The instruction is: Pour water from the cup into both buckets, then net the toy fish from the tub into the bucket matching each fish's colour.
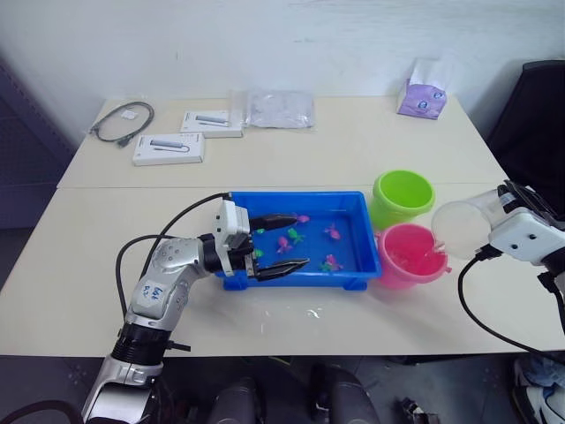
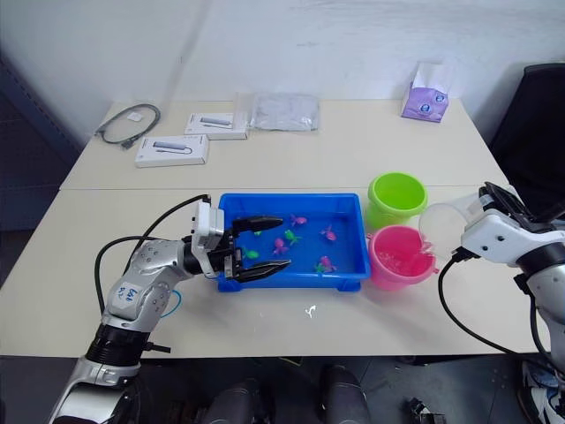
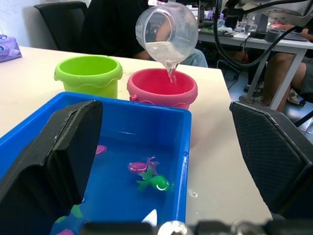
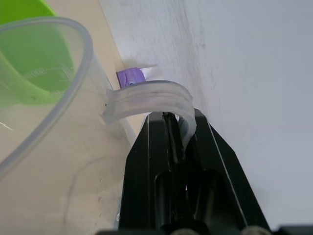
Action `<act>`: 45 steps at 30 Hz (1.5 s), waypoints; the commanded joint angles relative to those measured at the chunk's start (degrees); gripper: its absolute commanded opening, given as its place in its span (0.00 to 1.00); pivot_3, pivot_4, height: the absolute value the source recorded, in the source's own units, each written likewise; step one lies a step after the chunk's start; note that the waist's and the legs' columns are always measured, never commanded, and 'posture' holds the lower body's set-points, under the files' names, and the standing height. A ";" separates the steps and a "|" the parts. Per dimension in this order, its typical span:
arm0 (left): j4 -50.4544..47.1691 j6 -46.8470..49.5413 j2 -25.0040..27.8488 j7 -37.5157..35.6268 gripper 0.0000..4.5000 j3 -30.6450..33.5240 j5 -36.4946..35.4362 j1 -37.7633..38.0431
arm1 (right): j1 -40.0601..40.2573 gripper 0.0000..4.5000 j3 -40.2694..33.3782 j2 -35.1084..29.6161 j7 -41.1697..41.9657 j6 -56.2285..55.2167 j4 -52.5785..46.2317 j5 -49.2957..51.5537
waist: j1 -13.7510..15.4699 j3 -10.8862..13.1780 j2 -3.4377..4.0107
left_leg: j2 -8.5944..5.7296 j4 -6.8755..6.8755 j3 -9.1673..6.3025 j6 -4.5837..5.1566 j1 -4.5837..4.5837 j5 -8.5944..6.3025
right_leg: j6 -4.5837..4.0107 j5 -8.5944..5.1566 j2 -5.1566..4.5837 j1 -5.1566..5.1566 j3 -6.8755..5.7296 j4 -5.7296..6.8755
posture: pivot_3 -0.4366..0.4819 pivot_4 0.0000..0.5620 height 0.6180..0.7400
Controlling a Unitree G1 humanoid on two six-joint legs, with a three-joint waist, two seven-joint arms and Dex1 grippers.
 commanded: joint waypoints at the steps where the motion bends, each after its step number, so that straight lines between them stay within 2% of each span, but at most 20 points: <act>1: -0.81 -1.12 0.07 0.25 1.00 0.81 0.21 -0.41 | -1.45 0.02 -1.76 1.66 -0.54 1.53 -0.64 4.07 | 0.01 0.00 0.00 | 0.00 0.00 0.00 0.00 0.00 0.00 | 0.00 0.00 0.00 0.00 0.00 0.00 | 0.48 0.27 1.00; 9: -0.38 -1.69 0.76 0.56 1.00 1.81 0.42 -0.49 | -1.61 0.02 -4.15 5.02 1.94 8.03 -1.97 13.47 | 0.02 0.00 0.00 | 0.00 0.01 -0.02 0.02 0.00 0.01 | 0.00 0.00 -0.01 0.01 -0.01 0.01 | 0.48 0.27 1.00; 13: 0.51 -2.61 1.94 1.21 1.00 4.26 0.29 0.02 | -0.93 0.02 -7.37 9.17 4.46 21.92 -6.28 26.37 | 0.07 0.00 0.00 | 0.01 0.01 -0.06 0.02 -0.01 0.01 | 0.00 0.00 -0.05 0.02 -0.04 0.01 | 0.48 0.27 1.00; 18: 3.15 -2.60 4.29 1.78 1.00 8.47 -0.57 -1.76 | -6.67 0.02 -12.19 10.99 1.46 40.99 -8.10 39.17 | -0.17 0.02 -0.04 | 0.03 0.01 -0.06 0.04 0.00 0.02 | -0.01 0.01 -0.15 0.01 -0.02 0.05 | 0.48 0.27 1.00; 21: 4.02 -2.88 5.36 1.29 1.00 9.26 -0.39 -2.69 | -11.55 0.02 -13.22 9.13 -1.03 47.24 -6.18 40.80 | -0.11 0.02 -0.03 | 0.02 0.01 -0.06 0.06 0.00 0.03 | -0.02 0.01 -0.17 -0.03 -0.01 0.09 | 0.48 0.27 1.00; 25: 5.94 -3.31 5.59 2.32 1.00 10.77 -0.18 -4.87 | -19.59 0.02 -10.95 6.59 0.12 54.21 -2.47 44.25 | -0.06 0.02 -0.03 | 0.02 0.01 -0.07 0.06 -0.04 0.03 | -0.02 0.01 -0.17 -0.04 -0.04 0.14 | 0.48 0.27 1.00; 30: 7.60 -4.33 5.93 2.28 1.00 11.02 0.32 -6.49 | -23.68 0.02 -0.88 -0.51 2.34 50.58 3.47 35.72 | -0.01 0.02 -0.04 | -0.04 -0.01 -0.08 0.10 -0.13 0.05 | -0.01 0.02 -0.14 -0.08 -0.11 0.15 | 0.48 0.27 1.00; 33: 7.63 -4.57 5.51 2.55 1.00 10.47 0.68 -6.84 | -26.22 0.02 7.32 -4.98 3.58 43.13 8.15 27.52 | -0.11 0.03 -0.04 | -0.08 -0.02 0.00 0.12 -0.15 0.06 | 0.05 0.05 -0.12 -0.12 -0.10 0.14 | 0.48 0.27 1.00; 37: 7.19 -5.11 4.66 3.37 1.00 9.73 1.39 -6.70 | -31.42 0.02 11.29 -5.21 2.34 37.78 14.53 22.89 | -0.13 0.05 -0.08 | -0.10 -0.01 0.04 0.14 -0.19 0.07 | 0.08 0.07 -0.11 -0.19 -0.09 0.15 | 0.48 0.27 1.00; 45: 6.11 -4.91 3.31 4.44 1.00 8.72 1.67 -6.04 | -36.95 0.02 17.05 -4.28 0.11 31.37 21.87 14.56 | -0.10 0.05 -0.08 | -0.05 -0.01 0.05 0.11 -0.22 0.08 | 0.08 0.06 -0.13 -0.21 -0.10 0.15 | 0.48 0.27 1.00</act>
